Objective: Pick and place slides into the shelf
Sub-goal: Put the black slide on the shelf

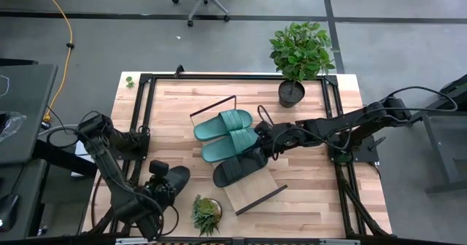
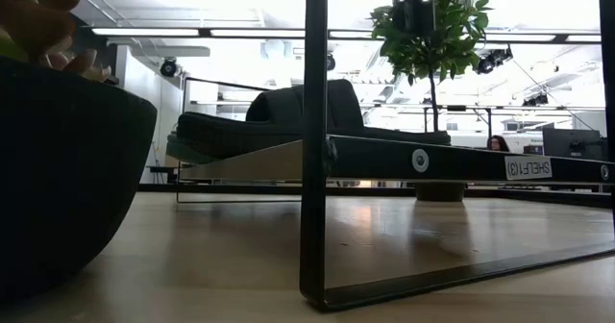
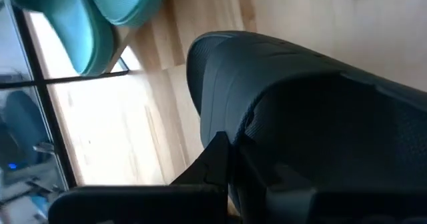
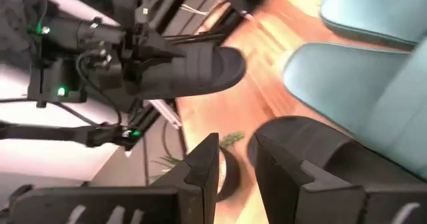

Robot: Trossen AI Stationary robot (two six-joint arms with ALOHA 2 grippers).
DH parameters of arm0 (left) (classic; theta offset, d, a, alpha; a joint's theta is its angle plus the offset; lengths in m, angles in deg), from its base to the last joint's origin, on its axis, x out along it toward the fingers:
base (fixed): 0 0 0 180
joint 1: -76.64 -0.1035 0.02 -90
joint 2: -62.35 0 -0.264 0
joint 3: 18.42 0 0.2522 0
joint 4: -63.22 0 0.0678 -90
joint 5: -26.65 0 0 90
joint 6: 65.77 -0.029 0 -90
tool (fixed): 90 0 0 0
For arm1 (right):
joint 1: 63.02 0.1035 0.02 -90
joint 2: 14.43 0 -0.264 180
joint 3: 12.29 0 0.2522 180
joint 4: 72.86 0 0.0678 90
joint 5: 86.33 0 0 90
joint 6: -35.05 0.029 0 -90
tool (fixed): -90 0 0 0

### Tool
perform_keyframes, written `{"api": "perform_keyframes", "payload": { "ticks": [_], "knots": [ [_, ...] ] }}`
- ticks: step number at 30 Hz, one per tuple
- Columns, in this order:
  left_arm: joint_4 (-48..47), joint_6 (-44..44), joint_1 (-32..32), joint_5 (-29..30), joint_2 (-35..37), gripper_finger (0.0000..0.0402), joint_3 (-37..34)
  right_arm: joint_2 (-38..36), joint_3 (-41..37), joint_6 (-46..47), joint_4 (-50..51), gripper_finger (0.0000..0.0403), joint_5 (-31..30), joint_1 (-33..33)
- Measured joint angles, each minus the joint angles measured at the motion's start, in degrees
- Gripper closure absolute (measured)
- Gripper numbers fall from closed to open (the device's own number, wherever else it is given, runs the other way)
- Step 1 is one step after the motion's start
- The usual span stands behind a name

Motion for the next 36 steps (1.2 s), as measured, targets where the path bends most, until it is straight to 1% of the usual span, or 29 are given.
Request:
{"api": "perform_keyframes", "payload": {
  "ticks": [5,8,14,21,25,28,30,33,36],
  "knots": [
    [-0.14,0.52,-3.37,1.99,0.76,0.0400,2.04,0.00,0.00,-0.56,-1.58,0.0320,3.16,0.00],
    [-0.26,0.41,-5.93,4.25,1.17,0.0400,4.41,0.02,0.00,-1.38,-1.43,0.0320,5.00,0.00],
    [-0.22,-5.70,-11.07,9.04,1.37,0.0400,11.52,0.02,0.00,-2.95,-2.32,0.0320,8.28,0.02],
    [-0.22,-14.40,-17.40,16.01,1.37,0.0400,22.61,0.00,0.00,-3.71,-2.35,0.0320,11.18,0.00],
    [-0.21,-17.00,-21.30,18.76,1.37,0.0400,27.59,-0.03,0.00,-4.91,-2.36,0.0320,11.38,0.04],
    [-0.18,-19.02,-24.31,19.56,1.37,0.0400,30.12,-0.58,0.00,-5.33,-2.44,0.0320,9.73,0.14],
    [-0.24,-19.50,-26.34,19.69,1.37,0.0400,30.74,-1.65,0.00,-6.47,-0.88,0.0320,6.78,0.69],
    [-0.20,-19.42,-29.42,19.35,1.37,0.0400,31.02,-4.27,0.00,-7.80,2.37,0.0320,0.48,1.96],
    [0.72,-18.67,-32.54,18.31,1.35,0.0400,31.04,-7.43,0.00,-8.03,5.78,0.0320,-8.24,3.92]
  ]
}}
